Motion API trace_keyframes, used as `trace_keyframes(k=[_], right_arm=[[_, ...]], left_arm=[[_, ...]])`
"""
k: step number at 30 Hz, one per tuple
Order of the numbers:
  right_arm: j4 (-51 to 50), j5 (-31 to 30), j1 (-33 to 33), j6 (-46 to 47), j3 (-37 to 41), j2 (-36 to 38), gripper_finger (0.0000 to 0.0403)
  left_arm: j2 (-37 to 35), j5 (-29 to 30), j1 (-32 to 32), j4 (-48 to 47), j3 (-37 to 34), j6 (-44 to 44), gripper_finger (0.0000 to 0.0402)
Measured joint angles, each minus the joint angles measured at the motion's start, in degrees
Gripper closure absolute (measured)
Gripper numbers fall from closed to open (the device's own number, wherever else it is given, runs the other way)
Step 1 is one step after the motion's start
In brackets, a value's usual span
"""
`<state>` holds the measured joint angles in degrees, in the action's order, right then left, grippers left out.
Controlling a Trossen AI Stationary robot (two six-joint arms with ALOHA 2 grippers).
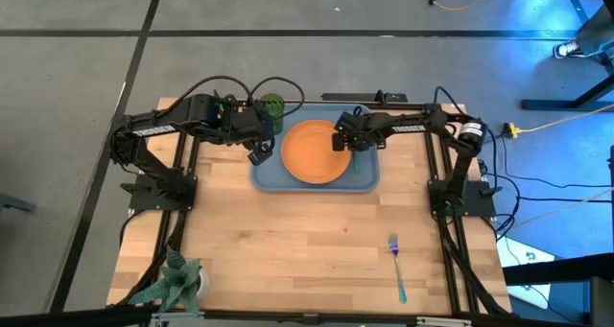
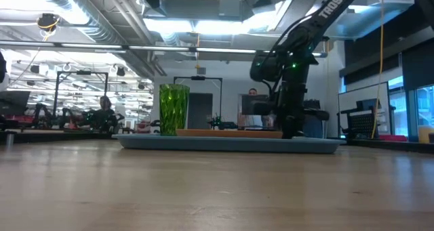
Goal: Pick and place plate/cup/fork/spoon on tray
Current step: Put the blue spoon on the blue tray
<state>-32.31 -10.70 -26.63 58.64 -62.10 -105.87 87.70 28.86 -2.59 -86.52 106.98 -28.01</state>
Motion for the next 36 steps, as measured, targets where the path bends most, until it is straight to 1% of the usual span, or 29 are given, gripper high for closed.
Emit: trace_keyframes(k=[5,11,20,23,33,36], right_arm=[[-0.2,-0.1,-0.4,-4.8,0.0,0.8,0.0372],[0.1,1.3,-1.5,-2.1,0.0,0.8,0.0372],[1.9,1.4,-2.8,-2.2,0.4,0.8,0.0372],[2.5,2.6,-3.1,-2.1,0.8,0.7,0.0372],[3.1,2.7,-3.1,-2.0,0.9,0.2,0.0373],[3.4,2.8,-3.1,-3.5,0.9,0.2,0.0376]], left_arm=[[0.0,0.0,0.0,0.0,0.0,0.0,0.036],[0.0,0.0,0.0,0.0,0.0,0.0,0.036],[0.0,0.0,0.0,0.0,0.0,0.1,0.036],[0.0,0.0,0.0,0.0,0.0,0.1,0.036],[0.0,0.0,0.0,0.0,0.0,0.2,0.036],[0.0,0.0,0.0,0.0,0.0,0.2,0.036]])
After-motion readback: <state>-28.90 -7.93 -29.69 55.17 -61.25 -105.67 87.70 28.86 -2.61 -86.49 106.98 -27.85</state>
